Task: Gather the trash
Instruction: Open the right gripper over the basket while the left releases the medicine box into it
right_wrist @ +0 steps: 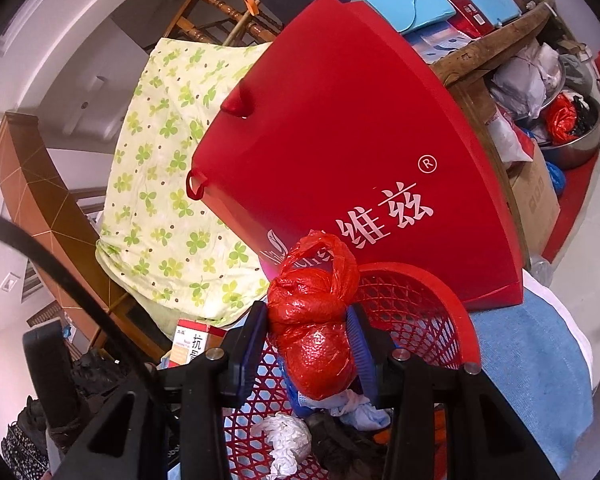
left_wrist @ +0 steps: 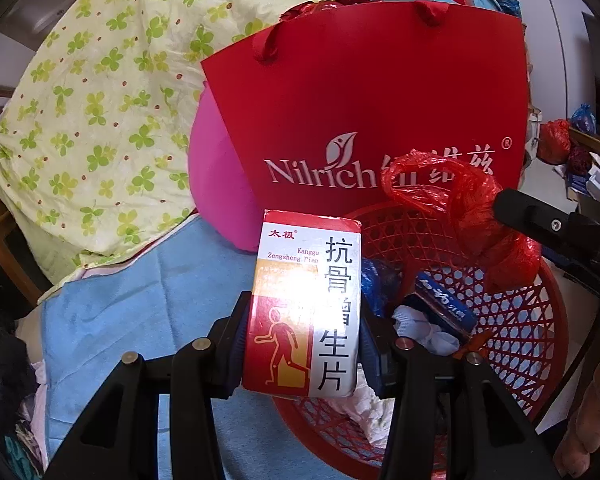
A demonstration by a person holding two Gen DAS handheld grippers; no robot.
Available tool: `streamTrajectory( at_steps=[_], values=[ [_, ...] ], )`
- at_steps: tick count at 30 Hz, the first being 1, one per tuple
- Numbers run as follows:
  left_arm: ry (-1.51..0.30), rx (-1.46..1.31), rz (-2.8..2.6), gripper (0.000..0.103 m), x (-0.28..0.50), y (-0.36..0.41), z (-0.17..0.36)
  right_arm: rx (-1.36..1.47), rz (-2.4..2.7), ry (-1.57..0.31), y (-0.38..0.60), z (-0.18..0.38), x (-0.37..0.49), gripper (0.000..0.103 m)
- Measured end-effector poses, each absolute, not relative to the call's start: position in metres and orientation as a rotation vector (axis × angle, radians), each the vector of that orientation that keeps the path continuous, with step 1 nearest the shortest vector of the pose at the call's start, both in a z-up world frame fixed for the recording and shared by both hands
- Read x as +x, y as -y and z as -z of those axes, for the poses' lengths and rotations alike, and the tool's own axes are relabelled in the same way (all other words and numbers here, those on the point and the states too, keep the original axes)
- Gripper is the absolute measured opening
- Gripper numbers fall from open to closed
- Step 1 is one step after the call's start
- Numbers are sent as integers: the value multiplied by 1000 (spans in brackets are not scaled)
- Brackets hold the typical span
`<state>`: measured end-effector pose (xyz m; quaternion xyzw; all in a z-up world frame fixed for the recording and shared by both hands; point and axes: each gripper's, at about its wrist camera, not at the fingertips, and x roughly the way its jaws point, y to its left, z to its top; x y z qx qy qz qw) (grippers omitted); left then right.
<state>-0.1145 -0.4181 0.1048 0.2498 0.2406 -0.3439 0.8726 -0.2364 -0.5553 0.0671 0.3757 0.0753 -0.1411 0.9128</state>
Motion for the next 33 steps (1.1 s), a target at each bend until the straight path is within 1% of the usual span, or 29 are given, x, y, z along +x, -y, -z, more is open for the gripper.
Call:
streamTrajectory(
  at_steps=[2,3,4,5,6,7,8,10,12,14,15,17,21,24,28,33],
  values=[
    [-506,514,741,51,-114,419,-104,778,290,-155,554,-67,-236,45],
    [-508,506,762,52,-114,419,-103,782,290,-155,554,-67,-237,45],
    [-513,498,785,59,-113,418,-103,791,293,-154,555,-67,-237,46],
    [-521,488,806,68,-112,417,-102,805,295,-154,557,-66,-237,48],
    [-524,481,813,71,-112,415,-102,828,292,-153,559,-64,-237,52],
    [-520,475,817,72,-112,412,-103,852,284,-151,562,-62,-238,61],
    [-512,474,819,73,-114,410,-104,871,279,-152,564,-61,-237,63],
    [-489,480,820,73,-118,406,-107,897,268,-166,566,-58,-234,63],
    [-457,487,815,78,-125,398,-111,892,265,-180,563,-57,-230,63],
    [-422,480,797,86,-131,386,-118,859,266,-197,557,-59,-224,63],
    [-411,473,794,87,-133,382,-121,840,261,-207,553,-60,-221,63],
    [-401,442,798,92,-134,366,-130,791,260,-226,544,-63,-214,63],
    [-382,424,750,92,-137,337,-144,669,249,-252,518,-71,-204,63],
    [-371,395,713,92,-141,309,-157,558,269,-234,491,-79,-202,63],
    [-348,383,649,99,-148,278,-170,524,312,-226,466,-87,-213,64],
    [-296,371,592,100,-164,242,-184,452,386,-316,434,-98,-230,64]
  ],
)
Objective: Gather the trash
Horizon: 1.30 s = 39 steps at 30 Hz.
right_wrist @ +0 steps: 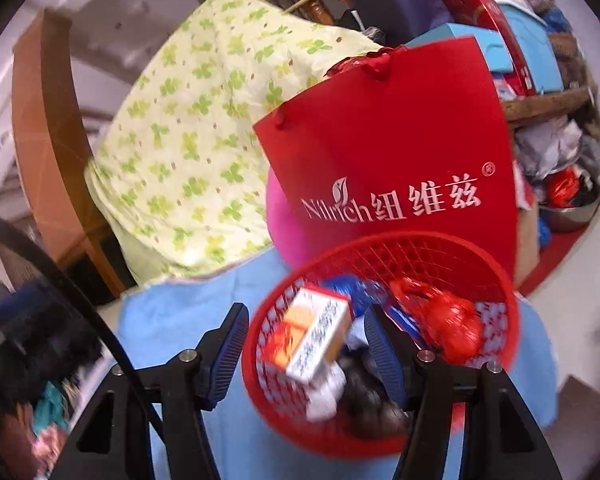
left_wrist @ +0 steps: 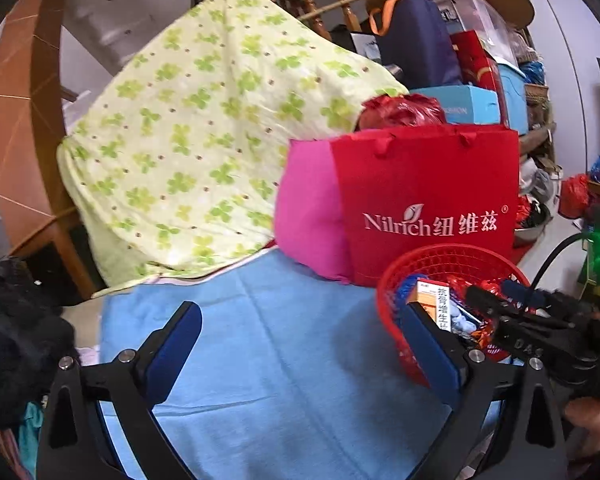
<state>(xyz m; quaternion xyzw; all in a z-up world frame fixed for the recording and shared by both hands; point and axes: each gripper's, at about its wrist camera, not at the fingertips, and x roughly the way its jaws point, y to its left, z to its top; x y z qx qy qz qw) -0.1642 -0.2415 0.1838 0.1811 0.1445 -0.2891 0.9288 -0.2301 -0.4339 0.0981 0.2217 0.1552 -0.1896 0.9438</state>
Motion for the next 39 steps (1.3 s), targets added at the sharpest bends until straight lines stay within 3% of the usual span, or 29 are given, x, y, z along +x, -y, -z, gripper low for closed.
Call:
streamTrajectory(
  at_steps=[11,18,39],
  values=[
    [-281,321,494,100,-193,179,-208,264,470,-302,367,-191,-286,75],
    [-269,279,459,100,-216,139,-222,172,452,-291,320,-221,-304,76],
    [-255,298,439,100,-238,129,-234,182,540,-321,300,-228,-328,77]
  ],
)
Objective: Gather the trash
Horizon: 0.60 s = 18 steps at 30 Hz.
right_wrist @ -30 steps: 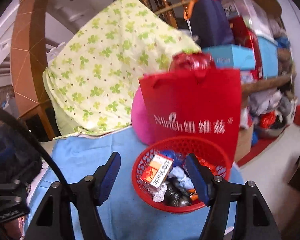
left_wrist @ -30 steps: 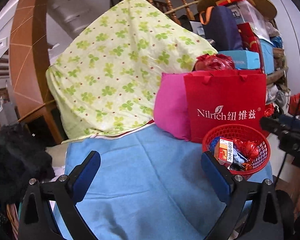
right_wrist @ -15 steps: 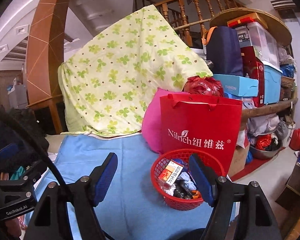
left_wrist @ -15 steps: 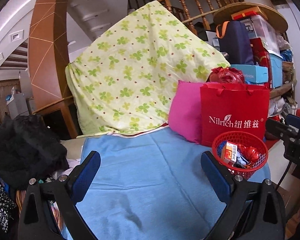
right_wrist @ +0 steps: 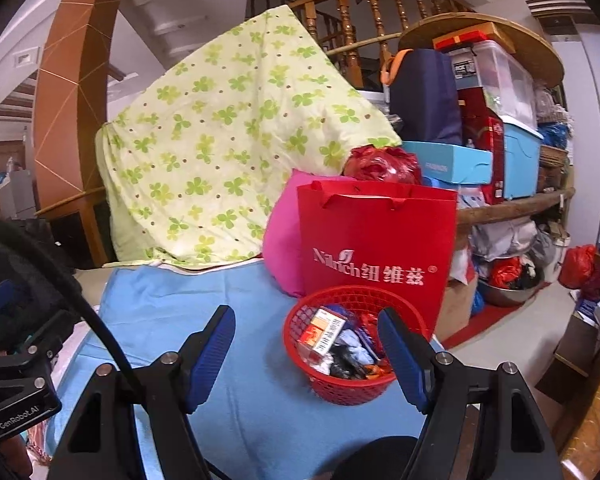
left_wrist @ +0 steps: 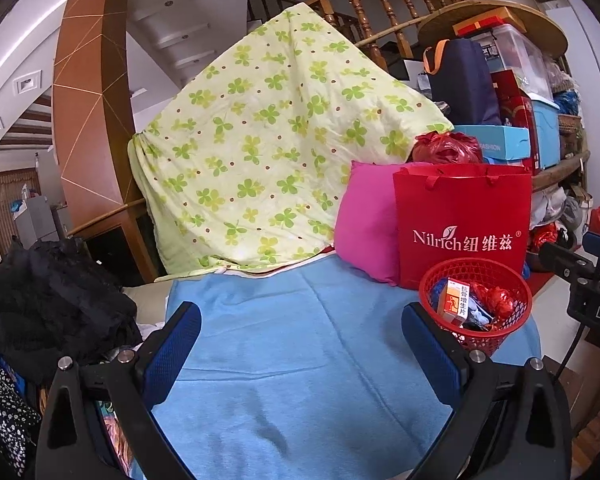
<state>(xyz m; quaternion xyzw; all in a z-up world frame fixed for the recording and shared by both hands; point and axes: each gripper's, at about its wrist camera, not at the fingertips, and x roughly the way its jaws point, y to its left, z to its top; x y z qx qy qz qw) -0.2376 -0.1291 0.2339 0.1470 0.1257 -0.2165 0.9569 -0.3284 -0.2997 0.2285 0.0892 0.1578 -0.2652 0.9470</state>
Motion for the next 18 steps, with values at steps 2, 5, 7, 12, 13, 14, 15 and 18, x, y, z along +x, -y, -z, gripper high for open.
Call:
streamTrajectory(
  at_steps=[2,5,7,12,13,14,15,18],
  values=[
    [-253,303,445,100,-239,132,-233,193,550,-321,303,-228,-333,77],
    [-258,314,452,100,-240,137,-231,201,562,-327,308,-226,-337,77],
    [-259,322,455,100,-241,140,-230,195,568,-332,309,-225,-338,77],
    [-273,335,461,100,-238,148,-224,188,577,-340,311,-221,-336,77],
    [-275,338,463,100,-237,149,-223,188,580,-340,311,-221,-336,77],
    [-277,339,464,100,-236,150,-222,189,585,-338,313,-220,-335,77],
    [-280,339,466,100,-234,151,-221,193,590,-335,314,-219,-336,77],
    [-290,338,481,100,-230,153,-218,212,597,-334,319,-217,-333,77]
  ],
)
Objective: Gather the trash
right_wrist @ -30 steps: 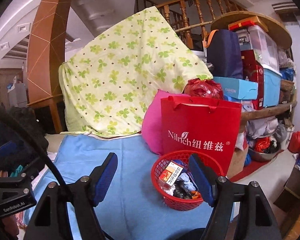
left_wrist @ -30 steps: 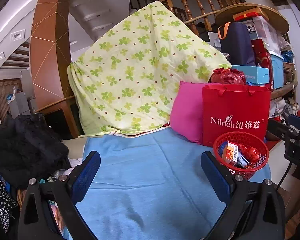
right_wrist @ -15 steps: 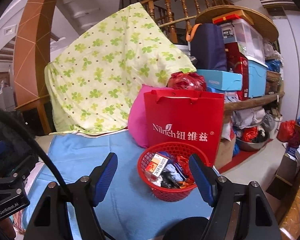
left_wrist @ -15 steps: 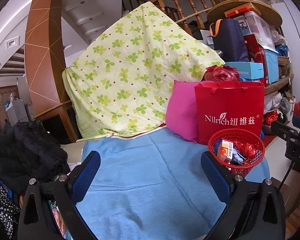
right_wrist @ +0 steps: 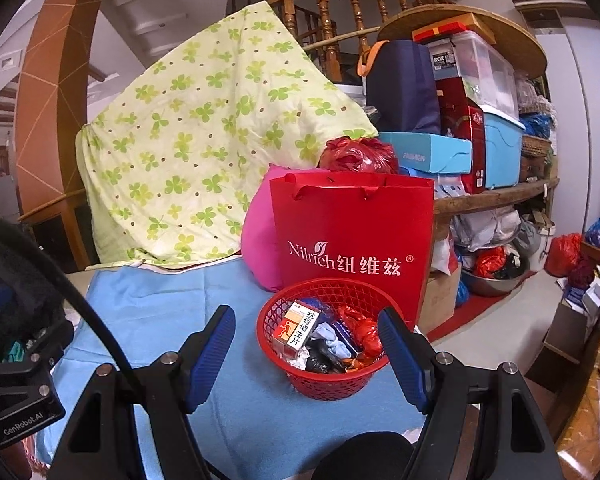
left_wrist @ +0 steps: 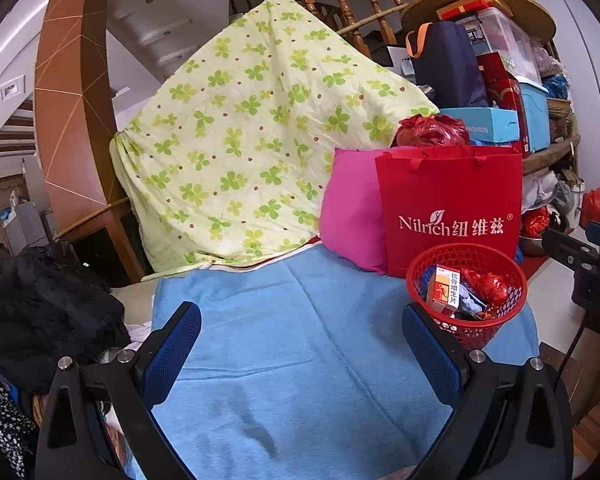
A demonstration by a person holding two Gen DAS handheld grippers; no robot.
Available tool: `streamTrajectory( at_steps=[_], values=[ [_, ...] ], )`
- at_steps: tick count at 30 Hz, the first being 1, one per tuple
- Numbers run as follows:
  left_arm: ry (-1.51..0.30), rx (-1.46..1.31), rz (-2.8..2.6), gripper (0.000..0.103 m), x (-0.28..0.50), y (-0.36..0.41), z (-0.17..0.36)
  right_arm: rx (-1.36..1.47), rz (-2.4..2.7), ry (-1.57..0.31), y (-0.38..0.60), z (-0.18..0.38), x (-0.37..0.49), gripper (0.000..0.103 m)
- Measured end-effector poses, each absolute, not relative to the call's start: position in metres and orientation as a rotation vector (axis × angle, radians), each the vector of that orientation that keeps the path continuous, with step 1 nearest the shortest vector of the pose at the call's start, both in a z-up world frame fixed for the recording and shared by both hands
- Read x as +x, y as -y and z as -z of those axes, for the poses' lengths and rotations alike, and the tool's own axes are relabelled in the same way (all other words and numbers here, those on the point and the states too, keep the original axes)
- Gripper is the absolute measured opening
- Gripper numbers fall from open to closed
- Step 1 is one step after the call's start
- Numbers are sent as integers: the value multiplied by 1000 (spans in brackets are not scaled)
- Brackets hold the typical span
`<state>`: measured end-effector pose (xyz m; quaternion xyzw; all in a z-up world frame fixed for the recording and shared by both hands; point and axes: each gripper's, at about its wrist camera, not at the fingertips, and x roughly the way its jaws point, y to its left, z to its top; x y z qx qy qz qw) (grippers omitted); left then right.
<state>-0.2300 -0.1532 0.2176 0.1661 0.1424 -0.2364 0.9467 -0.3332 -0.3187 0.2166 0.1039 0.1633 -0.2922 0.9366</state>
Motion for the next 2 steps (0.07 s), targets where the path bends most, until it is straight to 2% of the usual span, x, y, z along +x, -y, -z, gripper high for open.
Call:
streamTrajectory(
  at_steps=[2],
  values=[
    [-301,330,486,100,-226,154,-215,221,597,-337,322,-215,-330,77]
  ],
)
